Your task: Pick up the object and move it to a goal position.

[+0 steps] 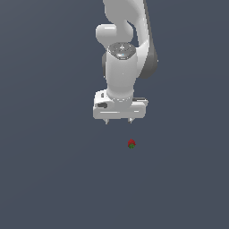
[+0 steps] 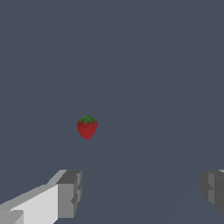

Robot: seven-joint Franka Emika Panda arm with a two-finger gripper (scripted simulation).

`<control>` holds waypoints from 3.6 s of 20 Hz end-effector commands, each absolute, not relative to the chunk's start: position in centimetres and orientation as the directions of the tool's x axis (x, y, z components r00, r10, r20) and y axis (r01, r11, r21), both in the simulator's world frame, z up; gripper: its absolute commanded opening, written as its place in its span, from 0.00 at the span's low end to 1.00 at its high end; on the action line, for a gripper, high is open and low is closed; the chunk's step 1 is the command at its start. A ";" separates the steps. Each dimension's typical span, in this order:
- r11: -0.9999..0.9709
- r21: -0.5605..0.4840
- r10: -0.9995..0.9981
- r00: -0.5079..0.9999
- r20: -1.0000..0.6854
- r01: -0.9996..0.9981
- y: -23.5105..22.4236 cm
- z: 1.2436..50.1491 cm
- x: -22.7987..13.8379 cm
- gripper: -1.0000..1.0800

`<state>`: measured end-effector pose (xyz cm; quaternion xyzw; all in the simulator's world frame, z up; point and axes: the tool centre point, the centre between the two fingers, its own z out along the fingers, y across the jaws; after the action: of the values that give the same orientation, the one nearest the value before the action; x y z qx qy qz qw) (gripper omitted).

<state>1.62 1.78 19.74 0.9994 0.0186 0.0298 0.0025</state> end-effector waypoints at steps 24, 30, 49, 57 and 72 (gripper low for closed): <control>-1.000 -0.014 -0.001 1.000 0.016 -0.001 4.7 17.1 1.3 0.96; -0.993 -0.017 -0.118 0.993 0.010 -0.117 5.6 15.2 2.0 0.96; -0.865 -0.004 -0.502 0.865 -0.001 -0.502 8.7 8.4 3.8 0.96; -0.834 0.000 -0.552 0.834 0.000 -0.552 9.1 7.3 4.0 0.96; -0.833 0.000 -0.554 0.833 0.000 -0.554 9.1 3.0 3.9 0.96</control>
<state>3.87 9.14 3.71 0.9573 -0.2891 -0.0003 0.0001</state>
